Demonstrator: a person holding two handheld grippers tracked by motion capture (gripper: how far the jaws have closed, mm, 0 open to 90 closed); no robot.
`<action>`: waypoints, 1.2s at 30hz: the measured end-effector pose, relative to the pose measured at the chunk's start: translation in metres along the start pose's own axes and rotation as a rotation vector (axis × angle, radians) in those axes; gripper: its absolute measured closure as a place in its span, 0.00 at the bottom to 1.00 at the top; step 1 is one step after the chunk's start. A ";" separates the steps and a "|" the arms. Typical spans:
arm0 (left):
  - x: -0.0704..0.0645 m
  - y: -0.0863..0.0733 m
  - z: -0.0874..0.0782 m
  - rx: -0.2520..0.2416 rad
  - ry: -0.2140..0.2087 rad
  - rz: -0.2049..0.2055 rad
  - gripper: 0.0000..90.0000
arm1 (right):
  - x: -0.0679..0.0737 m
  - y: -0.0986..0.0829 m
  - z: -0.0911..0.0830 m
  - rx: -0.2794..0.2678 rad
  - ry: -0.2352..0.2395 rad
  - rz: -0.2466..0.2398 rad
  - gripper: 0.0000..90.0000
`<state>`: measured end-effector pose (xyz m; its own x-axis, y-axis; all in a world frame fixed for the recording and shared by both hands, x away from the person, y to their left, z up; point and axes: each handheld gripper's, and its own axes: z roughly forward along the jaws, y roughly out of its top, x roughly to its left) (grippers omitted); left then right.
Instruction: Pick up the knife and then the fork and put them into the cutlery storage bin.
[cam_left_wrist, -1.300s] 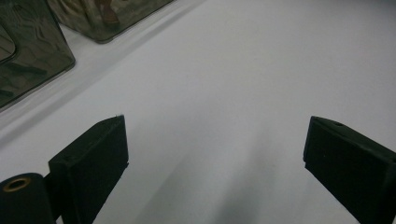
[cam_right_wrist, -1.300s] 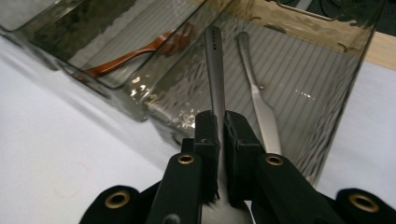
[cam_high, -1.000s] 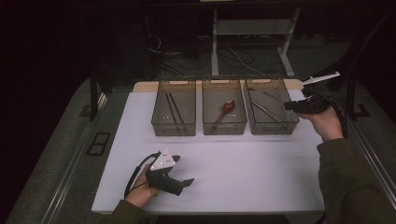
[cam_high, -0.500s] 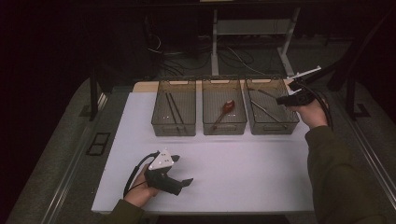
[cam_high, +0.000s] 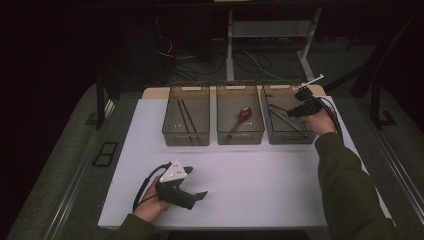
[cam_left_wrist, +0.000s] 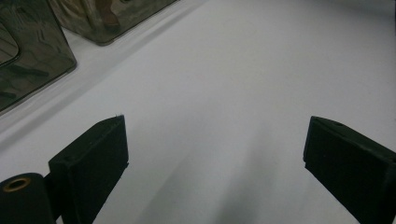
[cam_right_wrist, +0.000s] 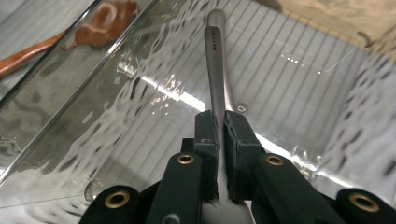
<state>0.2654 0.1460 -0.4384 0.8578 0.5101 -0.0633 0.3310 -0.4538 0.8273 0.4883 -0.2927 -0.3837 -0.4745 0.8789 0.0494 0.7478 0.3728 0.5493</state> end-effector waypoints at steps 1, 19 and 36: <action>0.000 0.000 0.000 0.000 0.000 0.000 0.06 | 0.001 0.000 0.002 0.005 0.000 -0.003 0.94; -0.001 0.001 0.000 0.000 -0.002 0.007 0.06 | 0.002 -0.001 0.005 0.001 -0.007 0.008 0.72; -0.001 0.001 0.000 0.004 0.003 0.006 0.06 | -0.002 -0.009 -0.020 -0.157 0.047 0.050 0.35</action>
<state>0.2652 0.1453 -0.4381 0.8586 0.5097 -0.0561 0.3271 -0.4601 0.8254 0.4734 -0.3033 -0.3723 -0.4625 0.8788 0.1173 0.6912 0.2745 0.6686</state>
